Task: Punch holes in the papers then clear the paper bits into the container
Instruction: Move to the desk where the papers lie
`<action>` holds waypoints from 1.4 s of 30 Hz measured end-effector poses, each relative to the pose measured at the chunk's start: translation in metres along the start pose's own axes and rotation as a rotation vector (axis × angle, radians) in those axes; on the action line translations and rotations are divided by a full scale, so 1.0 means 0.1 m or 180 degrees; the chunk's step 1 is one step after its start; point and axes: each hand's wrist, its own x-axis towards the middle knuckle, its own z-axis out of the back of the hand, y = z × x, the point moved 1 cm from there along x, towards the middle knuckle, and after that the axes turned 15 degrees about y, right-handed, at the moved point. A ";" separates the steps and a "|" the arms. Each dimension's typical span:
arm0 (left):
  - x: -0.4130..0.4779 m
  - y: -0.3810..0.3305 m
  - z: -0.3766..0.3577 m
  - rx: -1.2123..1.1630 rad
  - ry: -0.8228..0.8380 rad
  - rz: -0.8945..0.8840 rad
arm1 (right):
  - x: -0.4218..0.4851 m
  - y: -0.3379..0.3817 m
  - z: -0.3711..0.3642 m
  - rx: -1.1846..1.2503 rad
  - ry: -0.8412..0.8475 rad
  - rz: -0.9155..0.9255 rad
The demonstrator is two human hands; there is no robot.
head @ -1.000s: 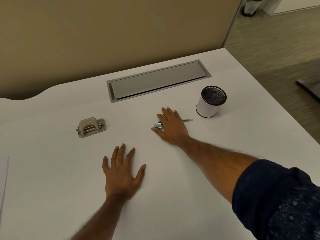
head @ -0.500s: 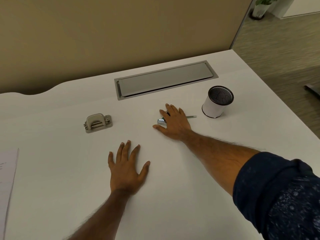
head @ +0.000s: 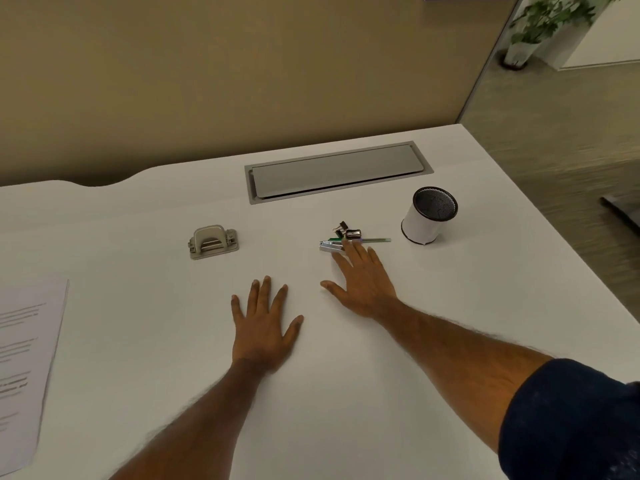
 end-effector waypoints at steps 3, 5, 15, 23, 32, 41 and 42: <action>-0.07 0.03 0.03 -0.0031 0.0259 -0.0031 | -0.21 0.11 -0.03 0.0002 0.0131 0.0036; -0.17 0.06 0.04 -0.0040 0.0372 -0.0069 | -0.33 0.19 -0.04 0.0072 0.0236 0.0031; -1.19 0.49 -0.05 -0.0261 0.0379 0.0156 | -0.88 0.81 -0.12 0.0093 0.0487 0.0306; -1.78 1.10 -0.17 -0.0441 0.0228 0.0513 | -1.03 1.35 -0.30 0.0160 0.0671 0.0327; -1.99 1.76 -0.05 -0.0451 0.0108 0.0668 | -0.82 2.16 -0.32 0.0138 0.0728 0.0588; -2.05 2.56 0.25 -0.0584 -0.0085 0.1007 | -0.40 3.22 -0.11 0.0285 0.0748 0.1049; -2.06 2.67 0.28 -0.0623 -0.0133 0.1042 | -0.34 3.34 -0.10 0.0323 0.0758 0.1093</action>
